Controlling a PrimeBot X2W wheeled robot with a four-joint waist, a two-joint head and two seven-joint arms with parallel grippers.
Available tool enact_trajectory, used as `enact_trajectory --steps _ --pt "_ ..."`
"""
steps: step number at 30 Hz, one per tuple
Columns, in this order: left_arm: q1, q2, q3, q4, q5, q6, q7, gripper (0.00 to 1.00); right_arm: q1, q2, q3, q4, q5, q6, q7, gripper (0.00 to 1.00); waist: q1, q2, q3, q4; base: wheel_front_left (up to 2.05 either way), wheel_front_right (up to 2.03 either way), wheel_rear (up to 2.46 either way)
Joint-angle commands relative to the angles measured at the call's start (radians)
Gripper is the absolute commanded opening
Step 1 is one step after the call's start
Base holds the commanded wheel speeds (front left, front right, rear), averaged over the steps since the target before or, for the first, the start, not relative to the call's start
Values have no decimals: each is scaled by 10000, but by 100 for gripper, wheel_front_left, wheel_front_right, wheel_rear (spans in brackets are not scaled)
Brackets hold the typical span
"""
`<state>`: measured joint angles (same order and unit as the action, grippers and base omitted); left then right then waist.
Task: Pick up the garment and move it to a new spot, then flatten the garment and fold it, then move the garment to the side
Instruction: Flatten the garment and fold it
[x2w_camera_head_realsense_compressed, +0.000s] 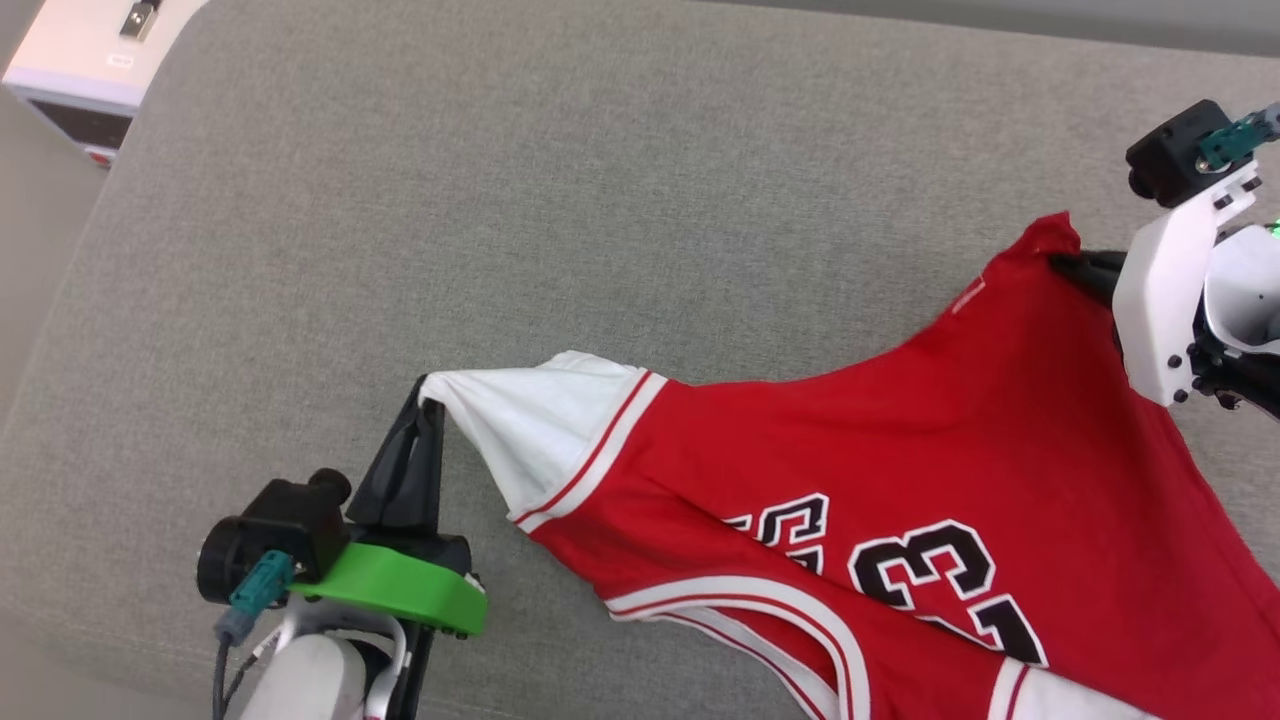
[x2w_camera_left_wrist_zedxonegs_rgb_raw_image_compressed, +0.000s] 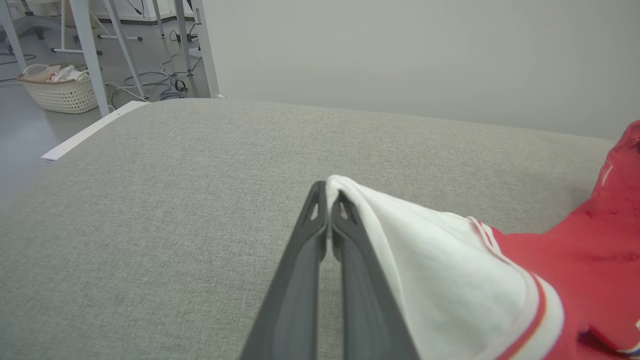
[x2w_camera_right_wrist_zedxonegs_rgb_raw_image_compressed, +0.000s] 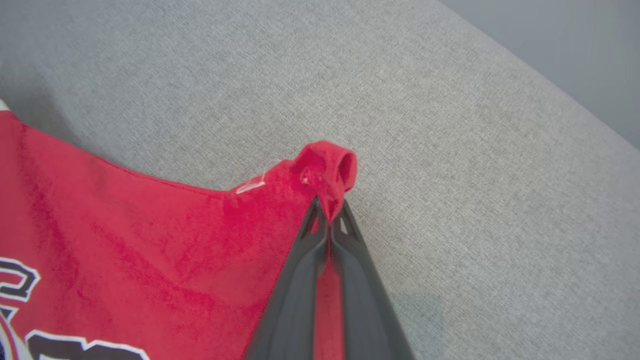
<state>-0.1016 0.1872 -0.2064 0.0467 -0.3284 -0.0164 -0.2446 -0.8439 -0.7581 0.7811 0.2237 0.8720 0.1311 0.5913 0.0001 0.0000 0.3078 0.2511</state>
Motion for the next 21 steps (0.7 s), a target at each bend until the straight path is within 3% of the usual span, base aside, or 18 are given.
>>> enact_trajectory --steps 1,10,21 --pt "-60 134 116 -150 51 33 32 0 -47 -19 -82 -92 131 -4 -241 0 -1 0 -637 -537 0 0 0" --pt "-1638 1123 658 -1783 343 71 726 0 10 80 -1386 -695 671 -4 -1868 0 -1 0 -1463 -1194 0 0 0" --pt "-5983 1692 190 -2294 793 -558 2026 0 -687 729 -3151 -1374 159 -4 -2697 0 -1 0 -1318 -1779 0 0 0"
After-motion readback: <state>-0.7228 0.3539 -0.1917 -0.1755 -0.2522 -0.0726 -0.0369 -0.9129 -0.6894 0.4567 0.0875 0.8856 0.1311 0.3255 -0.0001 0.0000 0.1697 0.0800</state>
